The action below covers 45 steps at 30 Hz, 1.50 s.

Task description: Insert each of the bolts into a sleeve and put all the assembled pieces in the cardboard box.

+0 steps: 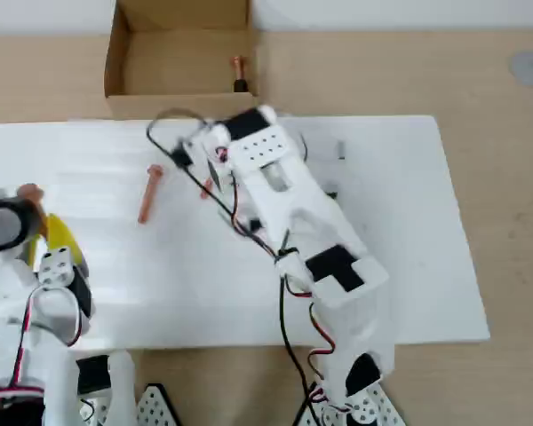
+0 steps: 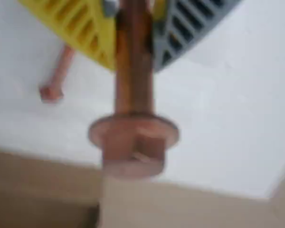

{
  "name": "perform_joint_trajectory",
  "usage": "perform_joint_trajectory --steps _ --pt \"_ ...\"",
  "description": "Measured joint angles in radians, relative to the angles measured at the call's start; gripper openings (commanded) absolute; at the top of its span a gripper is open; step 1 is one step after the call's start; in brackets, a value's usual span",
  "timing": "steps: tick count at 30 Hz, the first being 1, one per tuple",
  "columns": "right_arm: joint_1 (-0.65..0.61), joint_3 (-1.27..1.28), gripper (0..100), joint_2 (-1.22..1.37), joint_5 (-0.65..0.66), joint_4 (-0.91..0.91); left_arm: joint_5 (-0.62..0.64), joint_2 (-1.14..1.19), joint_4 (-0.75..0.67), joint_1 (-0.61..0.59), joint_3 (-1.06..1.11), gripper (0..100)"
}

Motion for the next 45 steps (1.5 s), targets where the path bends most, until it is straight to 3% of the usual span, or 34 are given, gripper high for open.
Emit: perform_joint_trajectory --steps 6,14,22,28,35,39,45 --pt "0.006 -0.133 1.0 -0.146 -0.002 0.005 0.0 -0.141 -0.072 -0.074 0.038 1" --pt "-0.055 -0.135 1.0 -0.531 0.0 0.006 0.0 -0.292 -0.264 -0.078 0.281 1" --pt "-0.109 0.219 1.0 -0.944 0.0 -0.049 0.072 -0.29 -0.434 -0.078 0.387 1" --pt "-0.15 0.787 1.0 -1.25 0.0 -0.388 0.239 -0.29 -0.466 0.006 0.385 1" --pt "-0.245 1.387 1.0 -1.514 0.0 -0.918 0.367 -0.292 -0.466 0.229 0.338 1" --pt "-0.27 1.528 1.0 -1.539 0.0 -1.162 0.37 -0.292 -0.466 0.327 0.325 1" --pt "-0.281 1.602 1.0 -1.545 0.0 -1.409 0.37 -0.288 -0.466 0.377 0.295 1"
